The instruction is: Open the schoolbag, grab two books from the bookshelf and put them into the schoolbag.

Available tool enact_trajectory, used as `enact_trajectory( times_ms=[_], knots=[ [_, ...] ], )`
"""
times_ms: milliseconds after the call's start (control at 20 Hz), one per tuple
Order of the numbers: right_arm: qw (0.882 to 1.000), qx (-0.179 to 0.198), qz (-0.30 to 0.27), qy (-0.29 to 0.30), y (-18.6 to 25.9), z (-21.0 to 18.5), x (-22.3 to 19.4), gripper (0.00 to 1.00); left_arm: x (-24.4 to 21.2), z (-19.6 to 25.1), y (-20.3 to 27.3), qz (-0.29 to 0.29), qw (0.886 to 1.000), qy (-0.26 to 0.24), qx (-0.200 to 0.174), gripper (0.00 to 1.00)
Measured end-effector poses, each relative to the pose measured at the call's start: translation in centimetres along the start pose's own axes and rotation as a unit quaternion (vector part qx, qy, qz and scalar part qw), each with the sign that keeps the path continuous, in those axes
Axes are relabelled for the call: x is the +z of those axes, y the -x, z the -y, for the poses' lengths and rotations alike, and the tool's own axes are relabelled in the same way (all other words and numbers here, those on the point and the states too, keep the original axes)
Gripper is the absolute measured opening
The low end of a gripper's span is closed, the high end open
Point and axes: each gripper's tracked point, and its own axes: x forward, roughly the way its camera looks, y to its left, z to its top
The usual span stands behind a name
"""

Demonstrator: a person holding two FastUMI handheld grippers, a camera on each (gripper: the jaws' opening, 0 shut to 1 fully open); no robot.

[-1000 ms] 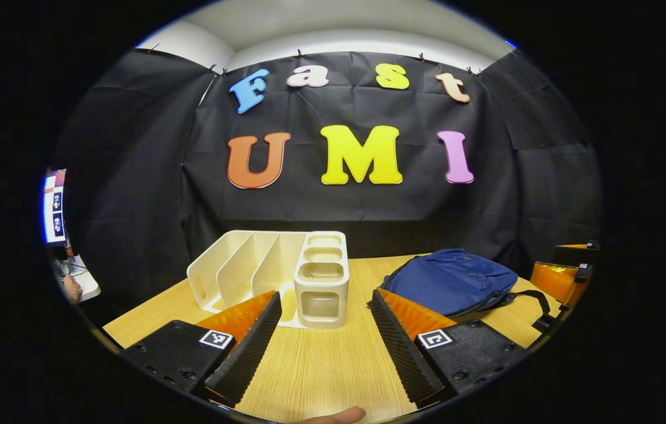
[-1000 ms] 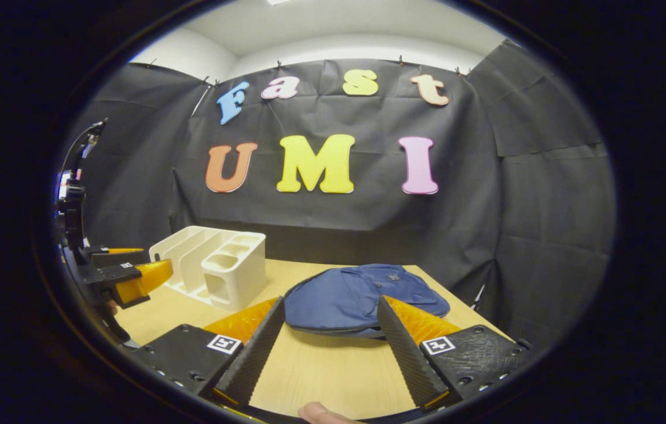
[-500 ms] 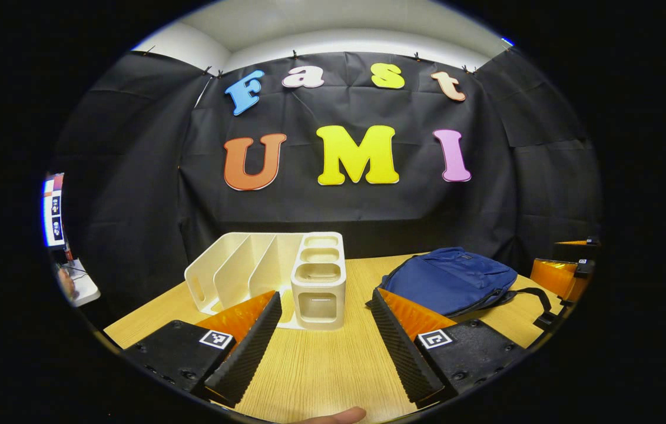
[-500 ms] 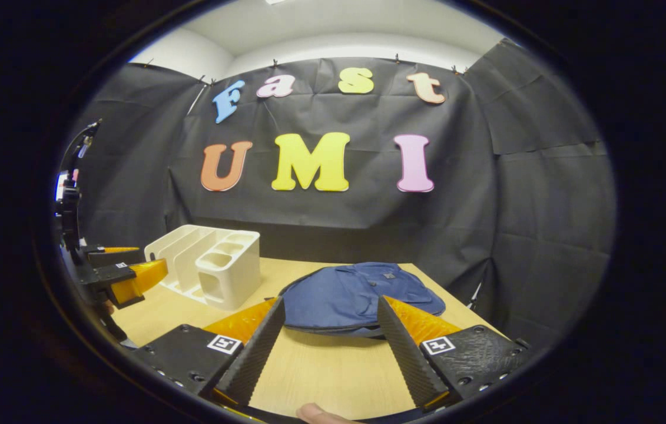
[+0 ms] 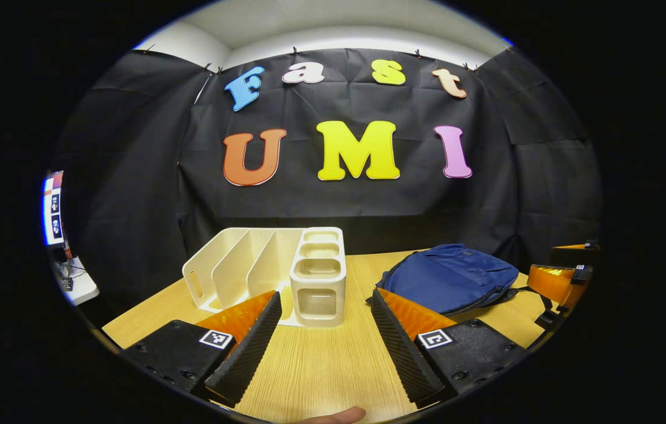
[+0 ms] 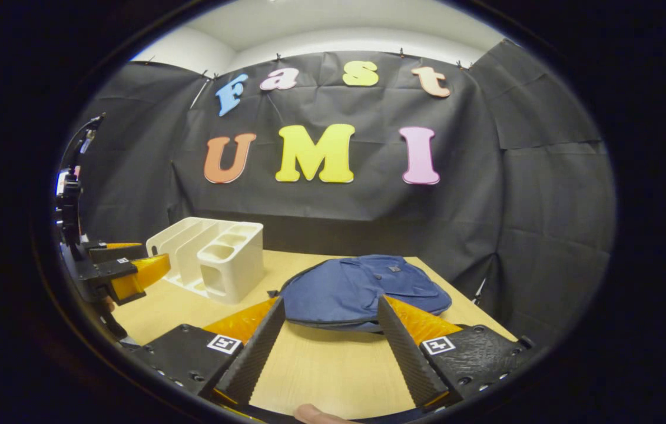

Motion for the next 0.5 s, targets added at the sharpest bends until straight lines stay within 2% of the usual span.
enact_trajectory(
  times_ms=[500],
  knots=[
    [1.000,-0.007,-0.005,-0.010,-0.3,0.9,-0.2,0.95,0.3,1.0,0.4,0.005,1.000,-0.011,-0.008,0.98]
  ],
)
